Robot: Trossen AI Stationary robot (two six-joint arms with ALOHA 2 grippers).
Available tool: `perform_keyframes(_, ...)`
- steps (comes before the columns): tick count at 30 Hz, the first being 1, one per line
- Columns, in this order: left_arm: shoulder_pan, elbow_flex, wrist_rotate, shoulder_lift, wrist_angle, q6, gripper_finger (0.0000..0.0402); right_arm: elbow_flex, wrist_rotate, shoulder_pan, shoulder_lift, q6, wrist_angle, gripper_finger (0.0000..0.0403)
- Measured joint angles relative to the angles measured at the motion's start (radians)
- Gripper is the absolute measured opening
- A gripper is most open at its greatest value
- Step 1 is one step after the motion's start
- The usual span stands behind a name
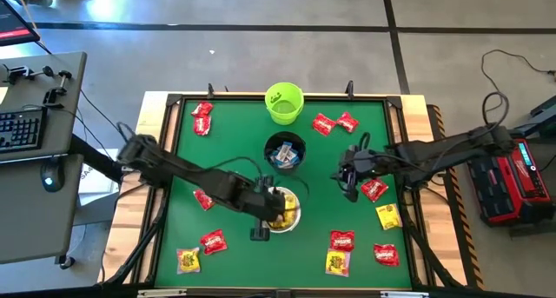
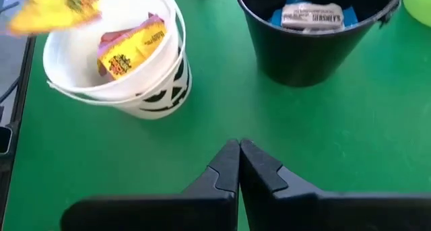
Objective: Sort candy by brand, put in halloween buckets
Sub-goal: Put the yellow candy into the white bucket
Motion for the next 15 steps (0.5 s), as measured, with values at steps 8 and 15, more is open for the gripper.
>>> perform_keyframes(8,0.0,0.065,0.015,0.097,-0.077,0.0,0.0,-0.009,0.007,0.047,-0.023,0.017,-0.015,0.0)
perform_keyframes(15,-0.001,0.065,0.051,0.127,-0.094,-0.041,0.0,-0.009,0.008,0.088,-0.023,0.024,-0.02,0.0)
